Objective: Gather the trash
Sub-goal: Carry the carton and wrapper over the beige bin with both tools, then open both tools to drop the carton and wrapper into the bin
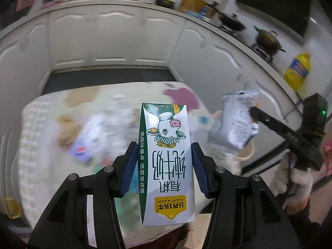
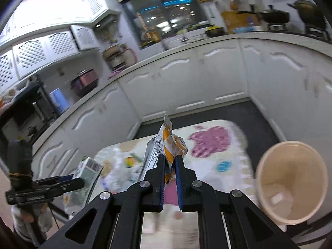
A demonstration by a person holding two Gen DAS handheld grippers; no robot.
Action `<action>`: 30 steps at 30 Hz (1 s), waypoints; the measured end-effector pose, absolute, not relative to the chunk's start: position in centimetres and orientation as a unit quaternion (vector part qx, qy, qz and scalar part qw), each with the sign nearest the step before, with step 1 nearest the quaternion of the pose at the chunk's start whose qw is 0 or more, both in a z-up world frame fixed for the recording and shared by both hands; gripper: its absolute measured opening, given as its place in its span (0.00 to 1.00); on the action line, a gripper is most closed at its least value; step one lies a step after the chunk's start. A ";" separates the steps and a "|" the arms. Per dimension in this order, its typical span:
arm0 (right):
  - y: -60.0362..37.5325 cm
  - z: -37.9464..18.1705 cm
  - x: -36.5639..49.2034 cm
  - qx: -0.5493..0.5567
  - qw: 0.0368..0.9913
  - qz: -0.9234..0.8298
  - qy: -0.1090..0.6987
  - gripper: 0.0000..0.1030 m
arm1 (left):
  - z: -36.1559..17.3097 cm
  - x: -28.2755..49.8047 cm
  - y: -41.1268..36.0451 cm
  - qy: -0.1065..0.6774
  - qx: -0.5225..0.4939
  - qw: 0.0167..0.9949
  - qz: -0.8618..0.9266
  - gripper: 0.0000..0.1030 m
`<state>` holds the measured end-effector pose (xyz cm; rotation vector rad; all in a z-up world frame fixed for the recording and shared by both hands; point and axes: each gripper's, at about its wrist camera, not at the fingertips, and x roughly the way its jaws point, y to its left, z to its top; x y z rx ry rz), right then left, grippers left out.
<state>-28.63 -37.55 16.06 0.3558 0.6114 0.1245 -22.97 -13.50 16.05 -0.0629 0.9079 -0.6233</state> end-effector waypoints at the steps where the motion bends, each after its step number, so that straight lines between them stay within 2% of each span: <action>1: -38.7 15.9 -28.9 0.175 0.937 0.048 0.299 0.08 | 16.1 -23.0 -14.8 0.432 -0.027 0.848 -0.304 0.48; 13: -51.1 11.0 -31.5 0.179 0.920 -0.116 0.330 0.08 | 13.2 -21.3 -33.6 0.458 0.011 0.803 -0.380 0.49; 22: -55.9 8.2 -31.2 0.162 0.903 -0.184 0.354 0.09 | 9.2 -18.2 -43.6 0.471 -0.013 0.784 -0.404 0.49; 24: -56.7 7.8 -31.3 0.169 0.899 -0.195 0.354 0.23 | 7.8 -17.5 -44.7 0.477 -0.028 0.775 -0.413 0.49; 25: -56.9 7.6 -31.4 0.171 0.898 -0.200 0.352 0.38 | 7.3 -17.2 -45.1 0.480 -0.035 0.771 -0.416 0.50; 26: -57.1 7.6 -31.6 0.173 0.899 -0.203 0.348 0.42 | 6.8 -17.0 -45.5 0.484 -0.043 0.767 -0.420 0.54; 27: -57.2 7.6 -31.8 0.174 0.899 -0.204 0.346 0.42 | 6.5 -16.7 -45.7 0.487 -0.051 0.762 -0.423 0.61; 30: -57.4 7.1 -32.1 0.172 0.897 -0.205 0.352 0.42 | 5.8 -16.1 -45.5 0.494 -0.067 0.759 -0.418 0.64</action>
